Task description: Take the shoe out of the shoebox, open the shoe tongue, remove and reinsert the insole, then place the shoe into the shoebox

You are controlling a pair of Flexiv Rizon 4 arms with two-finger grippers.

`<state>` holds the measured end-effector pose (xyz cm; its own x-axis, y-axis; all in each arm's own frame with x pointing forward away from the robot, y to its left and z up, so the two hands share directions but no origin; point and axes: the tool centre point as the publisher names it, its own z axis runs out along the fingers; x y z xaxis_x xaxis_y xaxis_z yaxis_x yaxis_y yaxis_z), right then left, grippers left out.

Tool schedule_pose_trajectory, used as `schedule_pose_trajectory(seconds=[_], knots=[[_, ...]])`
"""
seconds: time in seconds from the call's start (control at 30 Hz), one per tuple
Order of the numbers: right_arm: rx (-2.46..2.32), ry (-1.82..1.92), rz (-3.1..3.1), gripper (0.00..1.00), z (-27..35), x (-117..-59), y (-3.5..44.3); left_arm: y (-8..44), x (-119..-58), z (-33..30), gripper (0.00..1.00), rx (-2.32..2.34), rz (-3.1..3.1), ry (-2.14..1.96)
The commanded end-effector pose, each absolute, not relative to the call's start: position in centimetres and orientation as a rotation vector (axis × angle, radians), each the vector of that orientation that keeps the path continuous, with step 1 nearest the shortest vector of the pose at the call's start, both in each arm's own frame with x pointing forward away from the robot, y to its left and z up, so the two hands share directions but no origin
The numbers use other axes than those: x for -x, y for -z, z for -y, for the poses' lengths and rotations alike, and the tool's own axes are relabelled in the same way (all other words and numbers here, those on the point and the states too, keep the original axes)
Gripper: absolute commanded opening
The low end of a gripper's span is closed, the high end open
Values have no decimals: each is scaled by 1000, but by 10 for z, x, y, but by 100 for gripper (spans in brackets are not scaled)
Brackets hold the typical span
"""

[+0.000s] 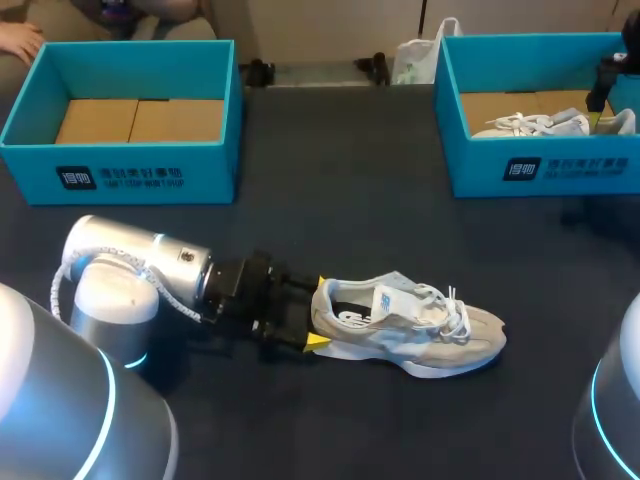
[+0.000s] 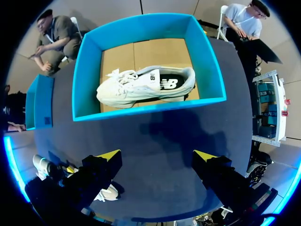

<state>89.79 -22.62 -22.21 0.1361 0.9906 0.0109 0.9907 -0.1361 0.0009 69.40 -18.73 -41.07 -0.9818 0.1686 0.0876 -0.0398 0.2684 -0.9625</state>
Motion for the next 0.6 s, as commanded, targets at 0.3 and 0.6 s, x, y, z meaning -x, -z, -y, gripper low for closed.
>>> schedule_pose_trajectory(seconds=[0.3, 0.6], knots=[[2364, 15, 2061, 100, 226, -897, 222, 418, -696, 203, 100, 132, 2351, -1785], [2364, 15, 2061, 100, 226, -897, 222, 422, -694, 212, 100, 124, 2347, -1785]])
